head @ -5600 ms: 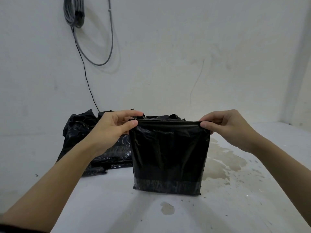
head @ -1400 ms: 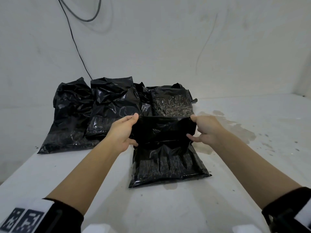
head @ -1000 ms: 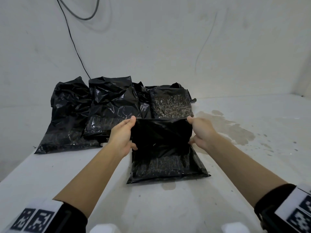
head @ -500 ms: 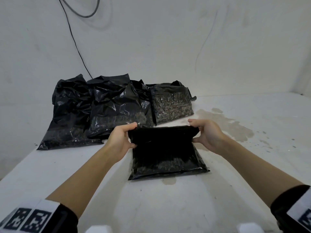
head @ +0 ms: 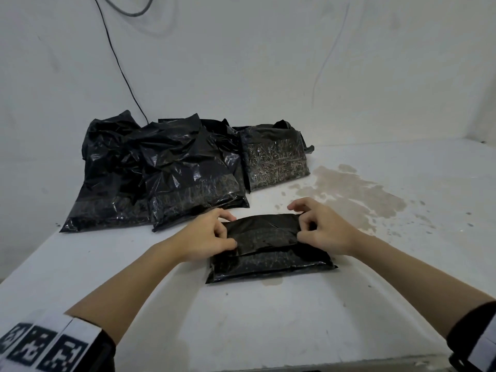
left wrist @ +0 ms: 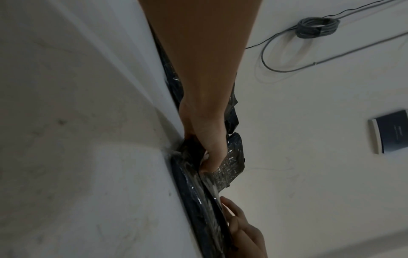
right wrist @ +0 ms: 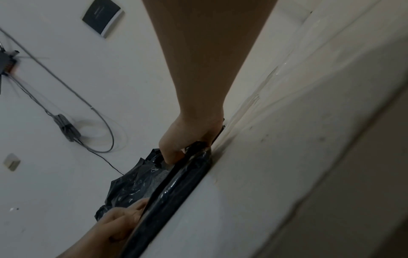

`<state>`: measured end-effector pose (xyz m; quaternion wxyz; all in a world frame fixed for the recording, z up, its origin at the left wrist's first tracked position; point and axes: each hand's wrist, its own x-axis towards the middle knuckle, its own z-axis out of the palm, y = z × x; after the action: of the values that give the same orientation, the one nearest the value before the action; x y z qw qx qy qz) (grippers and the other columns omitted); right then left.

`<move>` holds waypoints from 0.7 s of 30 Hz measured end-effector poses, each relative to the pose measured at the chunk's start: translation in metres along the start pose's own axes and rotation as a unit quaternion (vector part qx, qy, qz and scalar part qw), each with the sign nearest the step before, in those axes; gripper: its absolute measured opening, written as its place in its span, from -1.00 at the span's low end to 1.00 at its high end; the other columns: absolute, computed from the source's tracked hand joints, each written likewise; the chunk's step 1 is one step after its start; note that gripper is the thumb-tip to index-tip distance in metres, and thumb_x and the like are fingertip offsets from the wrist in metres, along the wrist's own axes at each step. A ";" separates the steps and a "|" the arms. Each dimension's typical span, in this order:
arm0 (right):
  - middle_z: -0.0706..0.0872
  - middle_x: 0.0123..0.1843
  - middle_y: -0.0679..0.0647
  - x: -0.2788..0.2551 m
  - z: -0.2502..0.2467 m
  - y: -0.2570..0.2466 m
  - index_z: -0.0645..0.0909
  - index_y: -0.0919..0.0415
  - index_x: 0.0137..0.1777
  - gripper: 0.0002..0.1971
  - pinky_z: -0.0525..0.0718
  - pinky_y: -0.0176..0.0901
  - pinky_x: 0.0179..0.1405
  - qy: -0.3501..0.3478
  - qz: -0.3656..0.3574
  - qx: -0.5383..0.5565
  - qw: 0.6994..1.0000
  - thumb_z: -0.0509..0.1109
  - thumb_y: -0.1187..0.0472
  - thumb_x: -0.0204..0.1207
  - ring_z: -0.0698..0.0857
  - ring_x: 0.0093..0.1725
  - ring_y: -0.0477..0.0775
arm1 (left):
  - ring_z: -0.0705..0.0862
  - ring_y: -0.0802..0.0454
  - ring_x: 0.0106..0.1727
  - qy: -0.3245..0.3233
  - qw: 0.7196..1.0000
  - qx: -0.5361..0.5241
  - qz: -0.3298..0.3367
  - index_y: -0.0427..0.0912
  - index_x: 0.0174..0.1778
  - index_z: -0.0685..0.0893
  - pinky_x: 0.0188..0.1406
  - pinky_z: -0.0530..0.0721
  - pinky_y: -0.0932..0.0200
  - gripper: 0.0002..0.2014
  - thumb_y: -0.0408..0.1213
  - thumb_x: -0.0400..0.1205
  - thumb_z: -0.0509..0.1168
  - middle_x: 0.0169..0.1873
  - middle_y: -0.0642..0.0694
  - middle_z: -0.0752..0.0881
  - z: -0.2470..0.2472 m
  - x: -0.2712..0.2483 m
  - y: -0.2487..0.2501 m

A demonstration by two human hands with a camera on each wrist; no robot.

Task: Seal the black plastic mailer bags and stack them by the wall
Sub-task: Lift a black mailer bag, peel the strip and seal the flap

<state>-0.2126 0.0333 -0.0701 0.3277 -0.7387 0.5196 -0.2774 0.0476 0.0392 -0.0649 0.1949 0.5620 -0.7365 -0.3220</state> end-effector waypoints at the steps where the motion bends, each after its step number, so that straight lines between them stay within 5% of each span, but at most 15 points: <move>1: 0.63 0.25 0.19 0.000 -0.002 0.003 0.40 0.07 -0.48 -0.62 0.37 -0.39 0.14 0.002 -0.016 -0.020 1.000 0.41 0.47 0.39 0.45 0.41 -0.16 | 0.64 0.23 -0.03 -0.004 1.000 0.027 0.016 -0.05 -0.43 0.45 -0.01 0.43 0.47 -0.69 -0.29 0.56 0.42 0.18 -0.18 0.69 -0.001 0.000 -0.003; 4: 0.43 0.43 0.00 -0.002 -0.009 0.009 0.45 0.12 -0.50 -0.67 0.36 -0.30 0.19 -0.034 -0.053 -0.076 0.995 0.45 0.41 0.38 0.35 0.48 -0.18 | 0.48 0.56 0.13 -0.035 0.994 0.092 0.057 -0.04 -0.50 0.51 0.14 0.37 0.40 -0.67 -0.17 0.53 0.47 0.28 0.10 0.56 -0.009 0.001 -0.009; 6: 0.34 0.48 0.00 -0.005 -0.012 0.011 0.48 0.08 -0.45 -0.70 0.42 -0.34 0.13 -0.053 -0.089 -0.119 0.988 0.47 0.35 0.39 0.31 0.50 -0.20 | 0.46 0.46 0.23 -0.034 0.989 0.116 0.083 -0.02 -0.40 0.53 0.18 0.43 0.37 -0.72 -0.11 0.50 0.49 0.33 0.15 0.44 -0.015 -0.001 -0.011; 9: 0.36 0.41 -0.04 -0.012 -0.017 0.013 0.47 -0.04 -0.43 -0.69 0.44 -0.37 0.19 -0.037 -0.168 -0.168 0.971 0.50 0.26 0.40 0.38 0.42 -0.23 | 0.37 0.24 0.45 -0.017 0.978 0.151 0.142 0.10 -0.03 0.57 0.50 0.34 0.11 -0.80 -0.10 0.53 0.46 0.39 0.20 0.38 -0.017 -0.008 -0.006; 12: 0.49 0.23 -0.07 -0.021 -0.018 0.007 0.50 0.00 -0.42 -0.78 0.44 -0.45 0.10 0.002 -0.252 -0.214 0.944 0.46 0.17 0.36 0.43 0.16 -0.42 | 0.18 0.24 0.60 -0.031 0.942 0.222 0.249 0.15 0.43 0.51 0.62 0.00 -0.07 -0.53 -0.35 0.63 0.33 0.49 0.23 0.36 -0.008 -0.014 0.006; 15: 0.65 -0.04 -0.03 -0.026 -0.015 -0.003 0.64 0.15 -0.22 -0.97 0.50 -0.47 -0.20 -0.021 -0.286 -0.245 0.926 0.42 0.26 0.37 0.51 -0.22 -0.33 | 0.41 0.13 0.49 -0.040 0.927 0.234 0.290 -0.01 0.43 0.59 0.53 0.36 0.08 -0.47 -0.55 0.59 0.15 0.45 0.09 0.51 0.007 -0.018 0.015; 18: 0.72 -0.24 -0.08 -0.028 -0.009 -0.009 0.74 0.12 -0.12 -0.90 0.39 -0.61 -0.32 0.000 -0.297 -0.260 0.919 0.40 0.22 0.44 0.50 -0.35 -0.24 | 0.59 0.17 0.24 0.002 0.934 0.206 0.293 -0.06 0.27 0.70 0.27 0.51 0.24 -0.71 -0.29 0.68 0.21 0.25 0.07 0.64 0.020 -0.020 0.018; 21: 0.73 -0.29 -0.07 -0.028 -0.003 -0.010 0.79 0.08 -0.17 -0.83 0.50 -0.39 -0.44 0.023 -0.293 -0.279 0.914 0.38 0.08 0.46 0.64 -0.39 -0.08 | 0.60 0.20 0.01 0.054 0.935 0.192 0.293 -0.09 0.12 0.73 0.09 0.57 0.21 -0.82 -0.18 0.68 0.27 0.04 0.07 0.67 0.030 -0.015 0.018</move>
<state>-0.2174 0.0618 -0.0630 0.0002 -0.9124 0.3438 -0.2219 0.0201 0.0638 -0.0726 0.2089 0.3641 -0.9047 -0.0724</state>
